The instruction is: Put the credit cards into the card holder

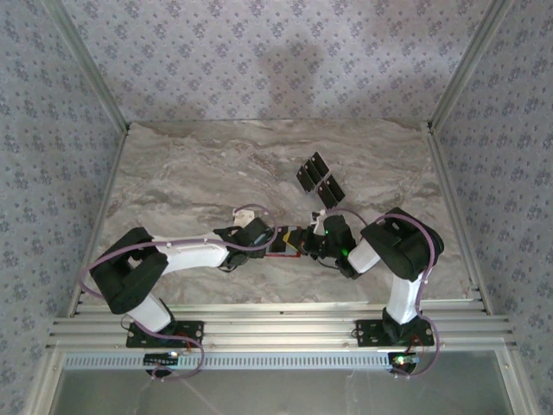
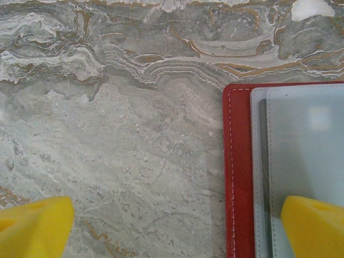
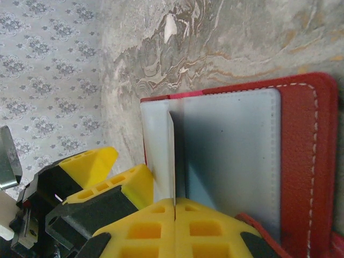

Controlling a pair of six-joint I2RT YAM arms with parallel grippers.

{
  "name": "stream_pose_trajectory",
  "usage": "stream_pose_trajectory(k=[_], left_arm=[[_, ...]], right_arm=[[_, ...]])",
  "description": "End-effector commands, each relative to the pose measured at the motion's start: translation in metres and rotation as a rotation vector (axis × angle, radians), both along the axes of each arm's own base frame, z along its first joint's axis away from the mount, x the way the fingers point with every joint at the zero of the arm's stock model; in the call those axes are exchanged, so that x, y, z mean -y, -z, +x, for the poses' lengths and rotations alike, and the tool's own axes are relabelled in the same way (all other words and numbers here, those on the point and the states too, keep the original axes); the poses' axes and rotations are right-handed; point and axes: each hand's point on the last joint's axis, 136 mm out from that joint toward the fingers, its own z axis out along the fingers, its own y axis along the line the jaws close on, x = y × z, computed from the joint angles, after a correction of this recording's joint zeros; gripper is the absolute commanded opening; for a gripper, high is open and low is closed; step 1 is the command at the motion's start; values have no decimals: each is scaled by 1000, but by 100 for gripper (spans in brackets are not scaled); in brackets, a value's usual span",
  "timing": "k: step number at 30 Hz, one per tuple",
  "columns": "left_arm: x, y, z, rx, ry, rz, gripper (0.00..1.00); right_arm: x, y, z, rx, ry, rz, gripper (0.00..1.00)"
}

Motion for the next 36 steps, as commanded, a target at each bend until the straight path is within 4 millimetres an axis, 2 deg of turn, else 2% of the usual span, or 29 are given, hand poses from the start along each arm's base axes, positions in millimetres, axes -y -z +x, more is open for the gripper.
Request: stream_pose_trajectory(k=[1, 20, 22, 24, 27, 31, 36], left_arm=[[-17, 13, -13, -58, -2, 65, 100], [-15, 12, -13, -58, 1, 61, 100], [-15, 12, -13, -57, 1, 59, 100], [-14, 9, -13, -53, 2, 56, 100], [-13, 2, -11, -43, 4, 47, 100], [-10, -13, -8, -23, 4, 27, 100], [-7, -30, -4, -3, 4, 5, 100]], right_arm=[[10, 36, -26, -167, -7, -74, 0], [-2, 46, -19, -193, -33, -110, 1], [-2, 44, -20, -194, -36, -111, 10], [-1, 39, -19, -187, -41, -113, 24], [-1, 26, -16, -161, -56, -140, 37], [1, 7, -11, -122, -91, -223, 48], [4, -17, -5, -68, -136, -312, 52]])
